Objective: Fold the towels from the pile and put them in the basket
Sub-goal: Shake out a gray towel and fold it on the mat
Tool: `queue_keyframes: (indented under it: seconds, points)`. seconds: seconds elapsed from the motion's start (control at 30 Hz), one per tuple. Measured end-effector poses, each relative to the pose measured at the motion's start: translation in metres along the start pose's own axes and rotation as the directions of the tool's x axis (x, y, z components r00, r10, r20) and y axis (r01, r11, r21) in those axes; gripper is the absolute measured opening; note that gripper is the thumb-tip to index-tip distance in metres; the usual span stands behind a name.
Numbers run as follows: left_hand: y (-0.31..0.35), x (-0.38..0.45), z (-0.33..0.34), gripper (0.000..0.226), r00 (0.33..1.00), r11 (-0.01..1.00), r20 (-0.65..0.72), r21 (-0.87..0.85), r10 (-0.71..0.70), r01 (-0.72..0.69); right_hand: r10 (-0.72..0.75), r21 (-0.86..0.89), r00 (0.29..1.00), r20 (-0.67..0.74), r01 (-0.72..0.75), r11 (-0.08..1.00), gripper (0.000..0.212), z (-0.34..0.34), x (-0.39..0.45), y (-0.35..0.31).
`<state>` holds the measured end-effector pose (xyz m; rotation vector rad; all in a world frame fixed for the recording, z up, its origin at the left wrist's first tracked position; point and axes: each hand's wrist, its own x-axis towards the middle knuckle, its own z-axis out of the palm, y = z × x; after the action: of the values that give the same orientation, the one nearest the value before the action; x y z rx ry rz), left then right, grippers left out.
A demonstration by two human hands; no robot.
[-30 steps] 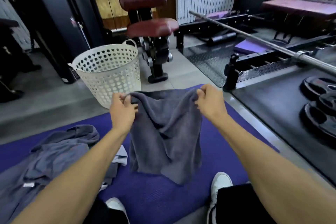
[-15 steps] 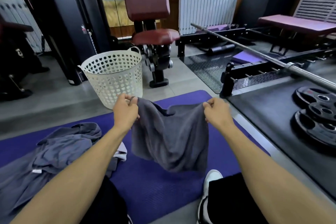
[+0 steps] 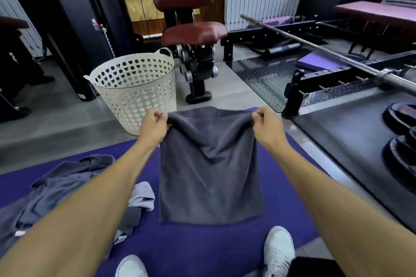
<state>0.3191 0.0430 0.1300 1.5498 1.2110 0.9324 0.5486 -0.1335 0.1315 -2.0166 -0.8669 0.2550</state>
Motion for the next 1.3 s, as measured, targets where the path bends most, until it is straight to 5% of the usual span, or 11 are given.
queue_keyframes:
  seconds: [0.17,0.53,0.7,0.93,1.13,1.3]
  points:
    - [0.058,0.016,-0.002,0.018,0.992,0.947,-0.1,-0.305,0.076,-0.103,-0.114,0.229,0.986,-0.124,0.14,0.963,0.017,-0.001,0.021,-0.032]
    - [-0.096,-0.073,-0.027,0.026,0.993,0.984,-0.003,0.127,-0.122,0.122,0.031,0.056,0.991,0.128,-0.038,0.998,0.015,0.034,-0.094,0.054]
    - [-0.157,-0.137,-0.048,0.013,0.991,0.901,0.086,0.43,-0.1,0.053,0.107,-0.135,0.959,0.264,-0.073,0.988,0.016,0.037,-0.156,0.105]
    - [-0.177,-0.18,-0.055,0.015,0.919,0.869,0.349,0.494,-0.183,-0.014,0.212,-0.312,0.883,0.419,-0.079,0.947,0.014,0.035,-0.193,0.134]
    - [-0.195,-0.18,-0.054,0.024,0.887,0.813,0.309,0.57,-0.344,0.116,0.406,-0.614,0.724,0.558,0.031,0.789,0.016,0.029,-0.188,0.152]
    - [-0.199,-0.153,-0.016,0.017,0.88,0.798,0.376,0.603,-0.291,0.007,0.455,-0.554,0.697,0.554,-0.1,0.827,0.018,0.042,-0.157,0.163]
